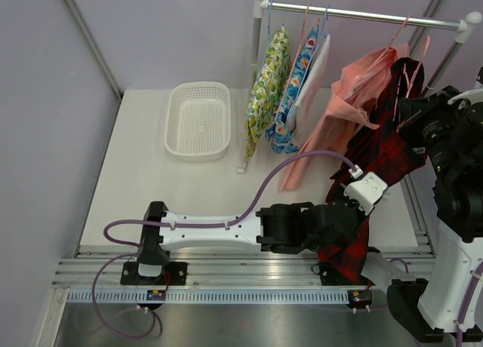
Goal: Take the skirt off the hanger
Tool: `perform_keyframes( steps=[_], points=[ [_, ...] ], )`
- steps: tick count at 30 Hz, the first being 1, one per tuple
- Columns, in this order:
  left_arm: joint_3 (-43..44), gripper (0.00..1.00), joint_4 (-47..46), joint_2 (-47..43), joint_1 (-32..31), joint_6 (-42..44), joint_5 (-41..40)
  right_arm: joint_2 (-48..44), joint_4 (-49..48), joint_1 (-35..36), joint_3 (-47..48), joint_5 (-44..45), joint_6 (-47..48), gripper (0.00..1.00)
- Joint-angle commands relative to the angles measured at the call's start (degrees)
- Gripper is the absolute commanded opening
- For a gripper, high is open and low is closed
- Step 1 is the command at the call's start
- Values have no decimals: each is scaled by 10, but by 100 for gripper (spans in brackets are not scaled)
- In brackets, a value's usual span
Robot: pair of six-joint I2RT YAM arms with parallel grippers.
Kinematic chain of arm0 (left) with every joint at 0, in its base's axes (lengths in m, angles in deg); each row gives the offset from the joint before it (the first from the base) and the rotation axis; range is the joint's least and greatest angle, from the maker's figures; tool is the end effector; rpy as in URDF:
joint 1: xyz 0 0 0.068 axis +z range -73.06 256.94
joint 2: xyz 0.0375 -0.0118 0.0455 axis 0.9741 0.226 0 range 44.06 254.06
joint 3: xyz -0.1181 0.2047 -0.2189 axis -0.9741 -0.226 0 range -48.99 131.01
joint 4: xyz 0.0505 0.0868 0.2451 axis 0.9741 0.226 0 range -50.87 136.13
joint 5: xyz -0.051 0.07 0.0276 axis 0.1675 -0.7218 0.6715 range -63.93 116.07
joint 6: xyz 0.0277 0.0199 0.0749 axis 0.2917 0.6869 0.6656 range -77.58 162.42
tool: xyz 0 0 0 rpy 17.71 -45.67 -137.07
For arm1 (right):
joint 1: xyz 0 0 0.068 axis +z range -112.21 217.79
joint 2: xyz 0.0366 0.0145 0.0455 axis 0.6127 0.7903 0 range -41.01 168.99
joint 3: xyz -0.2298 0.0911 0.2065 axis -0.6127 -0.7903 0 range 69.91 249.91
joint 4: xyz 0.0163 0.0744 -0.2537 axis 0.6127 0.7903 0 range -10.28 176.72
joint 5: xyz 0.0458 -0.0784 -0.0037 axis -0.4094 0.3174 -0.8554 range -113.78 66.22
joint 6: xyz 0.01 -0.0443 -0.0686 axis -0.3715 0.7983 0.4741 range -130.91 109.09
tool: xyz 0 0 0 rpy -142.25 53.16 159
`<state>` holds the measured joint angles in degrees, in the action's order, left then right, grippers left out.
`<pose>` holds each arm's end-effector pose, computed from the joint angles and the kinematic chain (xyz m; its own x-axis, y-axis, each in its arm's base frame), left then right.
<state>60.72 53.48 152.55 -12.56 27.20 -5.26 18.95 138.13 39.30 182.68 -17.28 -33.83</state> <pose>0.0416 -0.4983 0.4465 -0.2250 0.0843 -0.9707 0.8194 0.5554 -0.1417 0.1096 -0.0053 0.6061 -0.0563 0.3856 -0.9210 0.1177 0.9185 0.3774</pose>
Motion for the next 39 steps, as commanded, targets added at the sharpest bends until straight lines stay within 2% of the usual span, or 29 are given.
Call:
perform_keyframes(
  steps=[1, 4, 5, 6, 8, 9, 12, 13, 16, 19, 21, 22, 23, 25, 26, 28, 29, 31, 32, 34, 36, 37, 39],
  points=[
    [0, 0, -18, -52, -37, -2, -91, -5, -57, 11, 27, 24, 7, 0],
    [-73, 0, -7, -92, -109, -14, -168, 2, -57, 19, 39, 45, 16, 0],
    [-90, 0, -5, -99, -153, -22, -192, 8, -55, 20, 47, 54, 19, 0],
    [-115, 0, 13, -104, -174, -36, -236, 11, -56, 22, 52, 58, 21, 0],
    [-129, 0, 38, -107, -232, -89, -271, 16, -56, 24, 62, 67, 27, 0],
    [-130, 0, 78, -103, -251, -115, -313, 21, -56, 24, 67, 70, 28, 0],
    [-110, 0, 163, -77, -307, -202, -364, 24, -58, 26, 70, 75, 31, 0],
    [-88, 0, 186, -58, -317, -244, -372, 24, -58, 26, 70, 76, 31, 0],
    [-63, 0, 248, -37, -322, -293, -377, 23, -56, 26, 68, 75, 28, 0],
    [-66, 0, 219, -38, -304, -260, -385, 16, -45, 26, 68, 70, 17, 0],
    [-92, 0, 131, -60, -264, -207, -350, 10, -23, 26, 72, 65, 9, 0],
    [-100, 0, 102, -69, -249, -153, -340, 9, -15, 26, 78, 61, 1, 0],
    [-113, 0, 51, -75, -215, -127, -322, 2, 6, 26, 82, 55, -2, 0],
    [-110, 0, 21, -89, -172, -74, -293, -8, 26, 26, 83, 48, -13, 0],
    [-103, 0, 20, -90, -123, -68, -254, -19, 42, 26, 83, 41, -18, 0],
    [-45, 0, 41, -77, -72, -61, -206, -32, 59, 26, 86, 32, -31, 0],
    [-19, 0, 78, -64, -27, -60, -172, -46, 75, 25, 87, 33, -34, 0],
    [90, 0, 130, -12, 20, -67, -130, -63, 80, 26, 84, 52, -35, 0],
    [145, 0, 219, 8, 62, -83, -95, -71, 86, 26, 85, 94, -30, 0],
    [242, 0, 284, 38, 81, -109, -77, -67, 88, 34, 100, 134, -2, 0],
    [210, 0, 277, 12, 58, -90, -86, -44, 90, 53, 115, 184, 24, 0],
    [119, 0, 257, -10, 43, -89, -97, -38, 85, 58, 124, 195, 33, 0],
    [27, 0, 220, -91, -5, -118, -134, -17, 65, 70, 129, 235, 57, 0]
  ],
)
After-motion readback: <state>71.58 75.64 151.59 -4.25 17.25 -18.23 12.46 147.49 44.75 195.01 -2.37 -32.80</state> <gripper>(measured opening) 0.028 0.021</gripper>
